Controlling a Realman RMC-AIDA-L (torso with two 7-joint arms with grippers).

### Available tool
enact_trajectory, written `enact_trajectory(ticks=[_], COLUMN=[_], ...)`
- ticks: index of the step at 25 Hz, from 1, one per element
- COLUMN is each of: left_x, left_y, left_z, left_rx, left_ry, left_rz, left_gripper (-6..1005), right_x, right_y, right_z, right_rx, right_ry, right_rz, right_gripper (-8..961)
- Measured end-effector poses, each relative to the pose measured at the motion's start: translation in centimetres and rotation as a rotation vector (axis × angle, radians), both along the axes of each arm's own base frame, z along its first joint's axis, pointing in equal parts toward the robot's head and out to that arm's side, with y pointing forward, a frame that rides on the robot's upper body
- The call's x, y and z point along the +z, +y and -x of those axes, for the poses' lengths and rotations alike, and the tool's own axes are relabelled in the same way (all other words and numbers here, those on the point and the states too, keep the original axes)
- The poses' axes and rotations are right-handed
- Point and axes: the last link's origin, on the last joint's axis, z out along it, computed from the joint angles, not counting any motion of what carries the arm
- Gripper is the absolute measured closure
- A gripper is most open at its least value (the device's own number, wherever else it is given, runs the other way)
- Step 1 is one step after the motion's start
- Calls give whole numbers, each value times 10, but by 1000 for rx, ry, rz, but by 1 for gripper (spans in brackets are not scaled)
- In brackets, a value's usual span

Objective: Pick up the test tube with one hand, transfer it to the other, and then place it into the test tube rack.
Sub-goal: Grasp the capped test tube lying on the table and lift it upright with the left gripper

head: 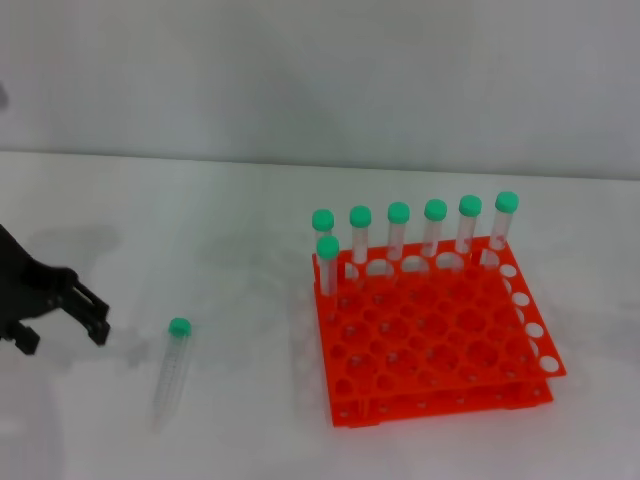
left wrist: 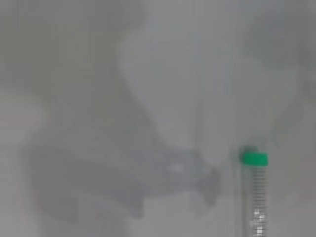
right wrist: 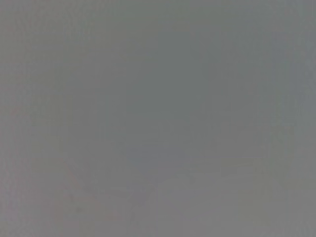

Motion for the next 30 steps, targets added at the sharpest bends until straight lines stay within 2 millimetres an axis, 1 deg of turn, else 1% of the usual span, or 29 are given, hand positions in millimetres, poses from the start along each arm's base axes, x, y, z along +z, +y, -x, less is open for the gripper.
enact_trajectory(ticks=[4,16,26,27,30], left_x=[-17,-56,-68,-74,-81], left_y=[3,6,13,14,15], left_z=[2,-4,-2,1,2], left_rx=[-7,-36,-66,-77,-90], left_ry=[56,25,42,40,34], left_rz=[23,55,33,18,20], left_gripper=[158,163,168,169,170], right_x=[-1,-2,-2,-2,-2], right_y=[-1,1,0,0,0], right_z=[0,1,1,1,1], right_rx=[3,8,11,10,11], right_ry=[9,10,3,3,1], right_rz=[7,10,12,12,12], right_gripper=[82,83,83,83,83])
